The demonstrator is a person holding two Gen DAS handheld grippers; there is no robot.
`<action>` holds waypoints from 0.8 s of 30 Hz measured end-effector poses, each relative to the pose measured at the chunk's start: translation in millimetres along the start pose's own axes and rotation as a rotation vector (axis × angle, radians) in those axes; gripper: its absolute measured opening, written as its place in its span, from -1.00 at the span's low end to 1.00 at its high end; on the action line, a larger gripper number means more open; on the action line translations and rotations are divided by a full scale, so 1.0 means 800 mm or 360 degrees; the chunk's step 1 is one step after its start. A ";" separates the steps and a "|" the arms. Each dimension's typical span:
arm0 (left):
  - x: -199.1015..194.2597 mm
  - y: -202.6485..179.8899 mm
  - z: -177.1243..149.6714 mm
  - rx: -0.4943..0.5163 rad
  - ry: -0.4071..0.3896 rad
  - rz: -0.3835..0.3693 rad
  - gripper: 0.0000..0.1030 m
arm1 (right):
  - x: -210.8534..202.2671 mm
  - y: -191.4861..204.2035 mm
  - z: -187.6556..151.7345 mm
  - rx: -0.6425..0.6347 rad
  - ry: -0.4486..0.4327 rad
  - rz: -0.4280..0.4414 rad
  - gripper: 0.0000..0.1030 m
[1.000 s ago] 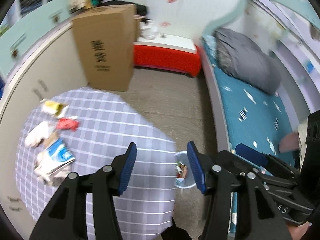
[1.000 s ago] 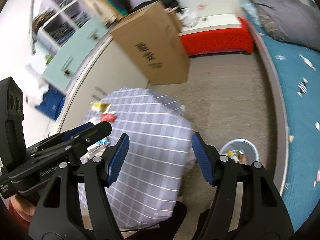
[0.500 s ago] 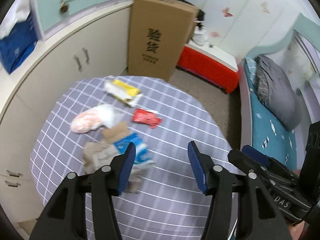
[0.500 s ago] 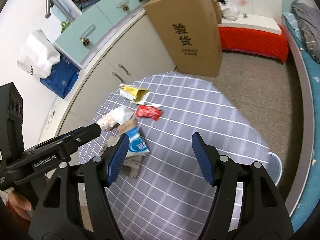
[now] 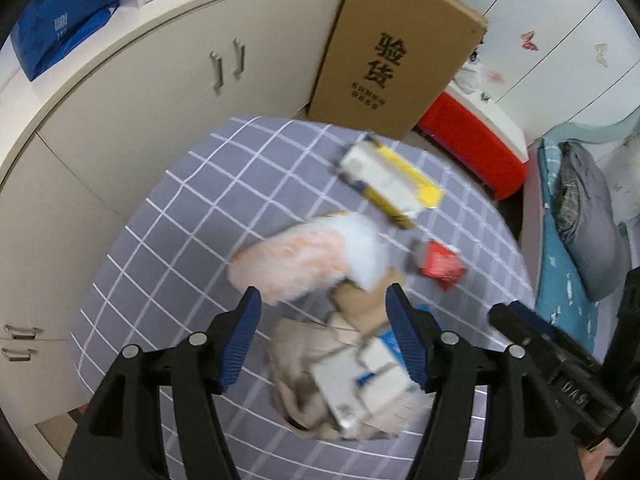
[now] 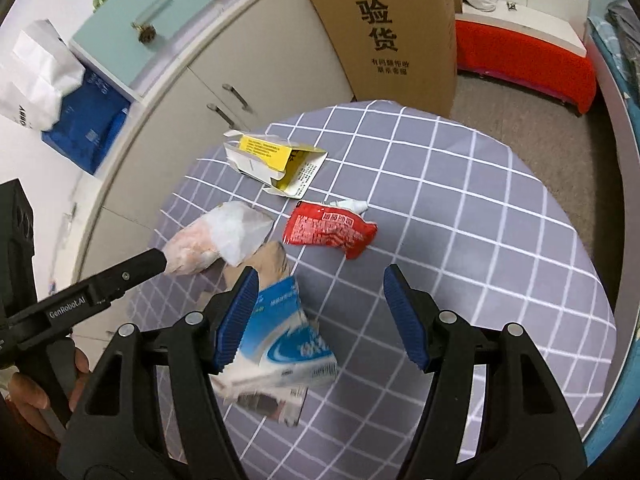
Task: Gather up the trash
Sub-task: 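Grasp the white plastic bag with the left tool while the right tool grasps the red wrapper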
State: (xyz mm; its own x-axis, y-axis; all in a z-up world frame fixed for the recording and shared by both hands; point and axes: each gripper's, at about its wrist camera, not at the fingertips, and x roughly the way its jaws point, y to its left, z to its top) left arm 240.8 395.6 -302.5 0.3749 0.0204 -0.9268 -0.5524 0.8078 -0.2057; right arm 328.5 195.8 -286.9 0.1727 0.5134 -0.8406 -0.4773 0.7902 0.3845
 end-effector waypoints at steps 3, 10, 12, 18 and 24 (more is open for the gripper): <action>0.016 0.016 0.007 -0.0024 0.0014 0.0025 0.24 | 0.018 0.000 0.007 -0.0008 0.0022 -0.0037 0.25; 0.052 0.022 0.021 0.0032 0.0025 0.0061 0.24 | 0.052 -0.007 0.022 -0.0030 0.0058 -0.0106 0.25; 0.054 0.018 0.022 0.0051 0.0000 0.0064 0.24 | 0.062 -0.006 0.026 -0.0081 0.0065 -0.0130 0.25; 0.062 0.001 0.023 0.0151 -0.0015 0.0019 0.15 | 0.084 -0.003 0.035 -0.0163 0.0103 -0.0114 0.25; 0.060 -0.008 0.024 0.0171 -0.0032 -0.0020 -0.19 | 0.093 0.005 0.030 -0.0229 0.0141 -0.0105 -0.34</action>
State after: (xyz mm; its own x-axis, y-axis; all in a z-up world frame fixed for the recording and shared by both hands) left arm 276.6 403.0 -339.9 0.3964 0.0209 -0.9178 -0.4651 0.8665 -0.1812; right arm 360.2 245.4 -338.7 0.1342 0.4254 -0.8950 -0.5868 0.7619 0.2741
